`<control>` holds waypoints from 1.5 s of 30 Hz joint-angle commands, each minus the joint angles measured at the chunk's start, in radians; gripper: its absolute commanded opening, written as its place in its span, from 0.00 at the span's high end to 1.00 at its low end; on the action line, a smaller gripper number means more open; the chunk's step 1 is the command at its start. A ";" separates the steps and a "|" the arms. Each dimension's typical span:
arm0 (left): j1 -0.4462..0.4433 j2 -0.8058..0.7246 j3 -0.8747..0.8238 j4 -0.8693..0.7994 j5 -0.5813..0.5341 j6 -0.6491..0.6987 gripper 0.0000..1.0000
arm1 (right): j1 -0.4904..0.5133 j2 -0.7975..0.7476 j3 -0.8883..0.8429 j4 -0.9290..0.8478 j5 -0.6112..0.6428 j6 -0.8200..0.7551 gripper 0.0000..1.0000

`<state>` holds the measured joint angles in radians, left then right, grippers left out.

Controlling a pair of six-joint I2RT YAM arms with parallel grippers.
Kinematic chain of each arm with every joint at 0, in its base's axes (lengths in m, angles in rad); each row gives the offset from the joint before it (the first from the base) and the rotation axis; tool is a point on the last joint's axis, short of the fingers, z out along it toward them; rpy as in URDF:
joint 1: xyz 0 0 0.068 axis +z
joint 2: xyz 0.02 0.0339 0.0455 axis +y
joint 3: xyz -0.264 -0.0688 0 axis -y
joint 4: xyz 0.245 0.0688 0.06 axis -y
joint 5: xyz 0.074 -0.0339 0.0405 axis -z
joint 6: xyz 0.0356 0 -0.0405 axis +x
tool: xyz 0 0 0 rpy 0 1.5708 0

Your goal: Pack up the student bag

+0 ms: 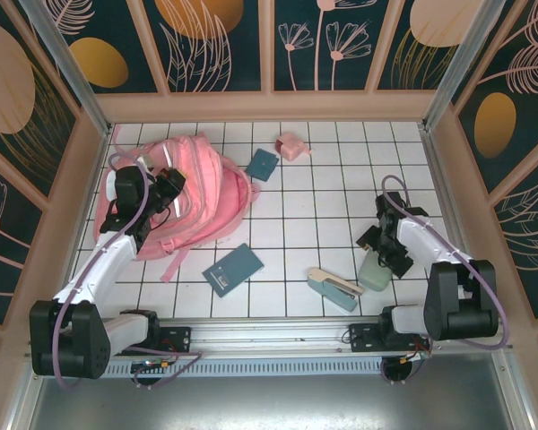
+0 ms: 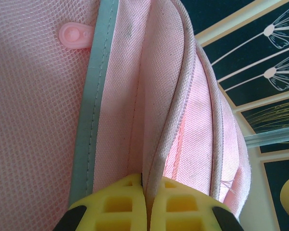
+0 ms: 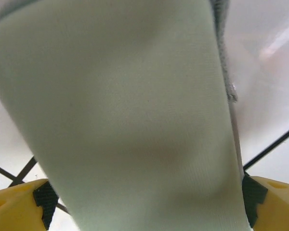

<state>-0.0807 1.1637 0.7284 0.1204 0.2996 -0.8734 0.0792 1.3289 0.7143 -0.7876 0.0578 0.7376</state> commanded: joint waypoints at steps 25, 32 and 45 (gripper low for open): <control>-0.016 0.001 0.121 -0.016 0.093 0.054 1.00 | 0.099 -0.095 0.148 0.153 -0.070 -0.142 0.25; -0.021 0.034 0.286 -0.168 0.180 0.143 1.00 | 0.234 -0.127 0.250 0.262 -0.174 -0.224 0.31; -0.021 0.081 0.481 -0.252 0.388 0.237 1.00 | 0.499 0.069 0.462 0.546 -0.403 -0.216 0.33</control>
<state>-0.0921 1.2606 1.1194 -0.2714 0.5522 -0.6830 0.5415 1.3514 1.1172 -0.3462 -0.2668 0.5289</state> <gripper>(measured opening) 0.062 0.668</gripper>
